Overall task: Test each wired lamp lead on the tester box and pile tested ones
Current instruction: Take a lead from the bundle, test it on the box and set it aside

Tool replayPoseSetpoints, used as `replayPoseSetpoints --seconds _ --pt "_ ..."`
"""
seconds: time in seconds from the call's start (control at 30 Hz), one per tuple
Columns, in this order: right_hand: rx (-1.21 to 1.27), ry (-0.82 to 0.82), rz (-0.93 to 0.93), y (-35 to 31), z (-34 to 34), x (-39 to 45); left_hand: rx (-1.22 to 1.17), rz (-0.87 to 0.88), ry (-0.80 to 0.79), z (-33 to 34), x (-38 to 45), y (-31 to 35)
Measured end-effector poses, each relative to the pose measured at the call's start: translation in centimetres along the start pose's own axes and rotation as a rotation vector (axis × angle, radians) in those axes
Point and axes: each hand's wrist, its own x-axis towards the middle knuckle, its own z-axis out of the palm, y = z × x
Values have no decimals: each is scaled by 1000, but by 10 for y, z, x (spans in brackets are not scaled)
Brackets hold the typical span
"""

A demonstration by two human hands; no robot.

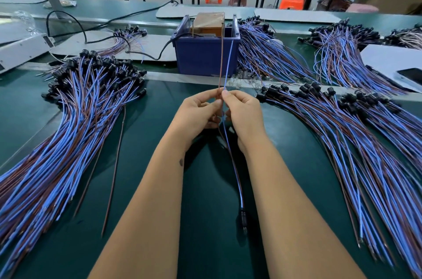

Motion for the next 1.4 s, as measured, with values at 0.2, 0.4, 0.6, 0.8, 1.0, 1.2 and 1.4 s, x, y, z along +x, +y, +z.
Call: replayPoseSetpoints --seconds 0.2,0.4,0.6,0.8,1.0,1.2,1.4 --pt "-83 89 -32 1 -4 3 12 34 158 -7 2 -4" --pt "-65 106 -37 1 -4 4 23 116 283 -6 6 -6" --pt "-23 133 -20 0 -7 6 -11 124 433 -8 10 -5" --pt "-78 161 -55 0 -7 7 7 132 474 -6 16 -6" --pt "-53 153 1 -2 -6 9 37 126 520 -5 24 -10" --pt "-92 132 2 0 -7 12 -16 70 503 -11 32 -9" --pt "-80 128 10 2 -6 15 -117 94 507 -12 36 -9"
